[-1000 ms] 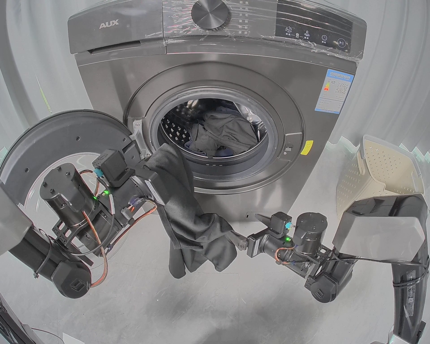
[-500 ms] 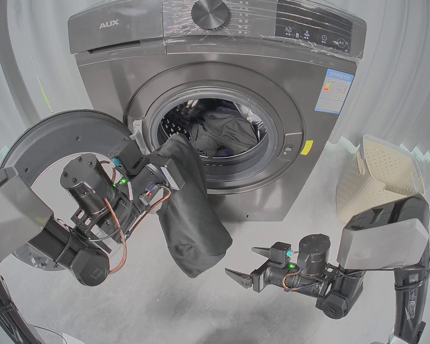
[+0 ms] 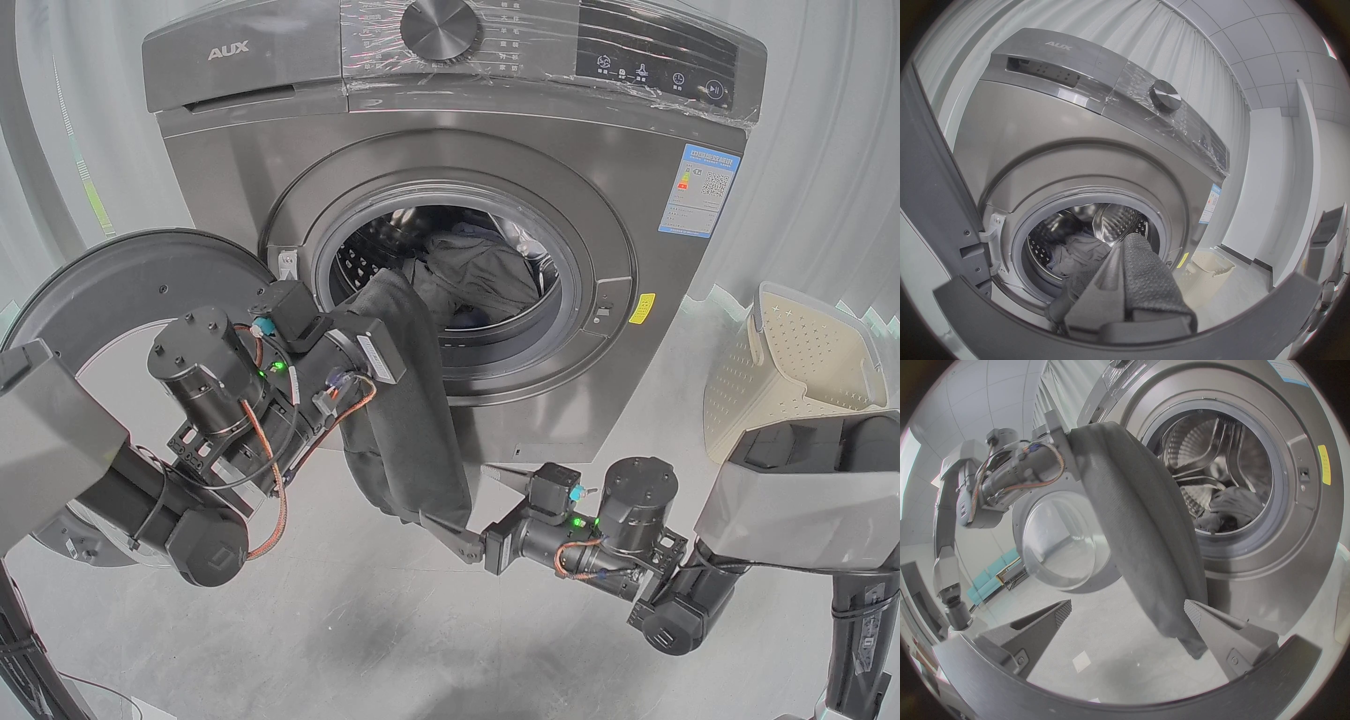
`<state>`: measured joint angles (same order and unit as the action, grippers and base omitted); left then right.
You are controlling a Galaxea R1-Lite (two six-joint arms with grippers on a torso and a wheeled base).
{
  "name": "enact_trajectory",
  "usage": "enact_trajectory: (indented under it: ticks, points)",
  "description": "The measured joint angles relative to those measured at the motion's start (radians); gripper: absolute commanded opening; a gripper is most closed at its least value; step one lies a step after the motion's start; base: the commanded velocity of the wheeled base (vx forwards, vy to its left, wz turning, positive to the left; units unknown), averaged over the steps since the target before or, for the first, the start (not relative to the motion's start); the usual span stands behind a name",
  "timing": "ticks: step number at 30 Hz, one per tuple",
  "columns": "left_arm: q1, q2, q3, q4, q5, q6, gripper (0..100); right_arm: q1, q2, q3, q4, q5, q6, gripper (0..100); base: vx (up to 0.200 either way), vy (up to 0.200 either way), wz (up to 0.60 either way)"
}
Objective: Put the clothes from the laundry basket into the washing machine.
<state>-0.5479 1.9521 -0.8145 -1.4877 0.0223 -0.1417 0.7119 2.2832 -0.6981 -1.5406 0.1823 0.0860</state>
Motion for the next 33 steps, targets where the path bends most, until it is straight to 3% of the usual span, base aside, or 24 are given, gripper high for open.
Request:
enact_trajectory:
  ticks: [11, 23, 24, 33]
  points:
    - [-0.069, -0.078, 0.003, 0.026, -0.004, 0.001, 0, -0.029, 0.105, -0.2, 0.001, 0.007, 0.0, 100, 0.0, 0.0, 0.0]
    - [-0.097, -0.14, 0.028, 0.039, -0.001, 0.0, 0, -0.073, 0.219, -0.401, 0.004, -0.006, -0.003, 100, 0.0, 0.0, 0.0]
    - [-0.095, -0.145, 0.033, 0.039, -0.001, 0.0, 0, -0.076, 0.224, -0.407, 0.002, -0.011, -0.003, 0, 0.0, 0.0, 0.0]
    - [-0.029, -0.159, 0.106, 0.024, -0.016, 0.0, 0, -0.089, 0.204, -0.406, 0.005, -0.044, 0.0, 0, 0.0, 0.0, 0.0]
